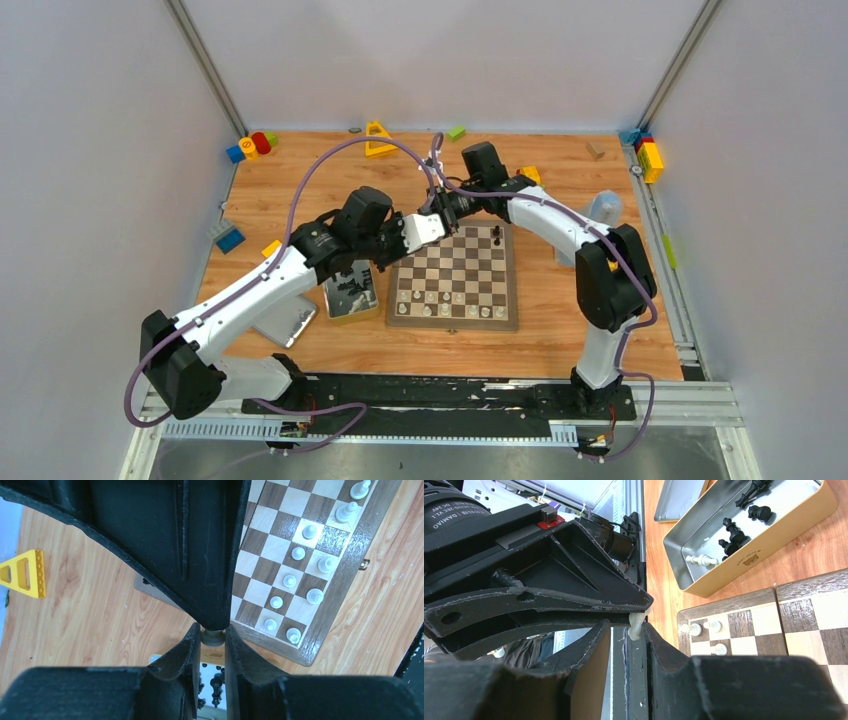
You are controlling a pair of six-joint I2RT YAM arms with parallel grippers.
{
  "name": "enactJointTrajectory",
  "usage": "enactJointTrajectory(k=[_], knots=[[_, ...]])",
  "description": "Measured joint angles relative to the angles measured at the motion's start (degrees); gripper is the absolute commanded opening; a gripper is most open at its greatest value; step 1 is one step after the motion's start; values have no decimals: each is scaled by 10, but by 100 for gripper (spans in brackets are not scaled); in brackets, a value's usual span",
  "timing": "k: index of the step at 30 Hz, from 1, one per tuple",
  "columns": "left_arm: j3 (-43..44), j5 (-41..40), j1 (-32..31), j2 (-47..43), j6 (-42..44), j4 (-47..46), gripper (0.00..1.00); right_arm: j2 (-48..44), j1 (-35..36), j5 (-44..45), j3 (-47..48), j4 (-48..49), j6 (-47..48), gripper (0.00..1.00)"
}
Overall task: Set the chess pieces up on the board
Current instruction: Place the chess piece on the chessboard.
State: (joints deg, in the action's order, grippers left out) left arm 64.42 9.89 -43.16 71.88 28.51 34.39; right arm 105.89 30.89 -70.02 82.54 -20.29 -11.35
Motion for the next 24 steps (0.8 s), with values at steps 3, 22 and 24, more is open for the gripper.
enactJointTrajectory(k=[3,22,24], knots=[[0,-5,-3,0,1,0,18,3,2,0,0,0,-2,31],[-6,-22,-7,0,4,1,29,21,8,9,0,0,-7,0],[-6,-23,-7,0,4,0,39,22,8,11,0,-1,-9,0]])
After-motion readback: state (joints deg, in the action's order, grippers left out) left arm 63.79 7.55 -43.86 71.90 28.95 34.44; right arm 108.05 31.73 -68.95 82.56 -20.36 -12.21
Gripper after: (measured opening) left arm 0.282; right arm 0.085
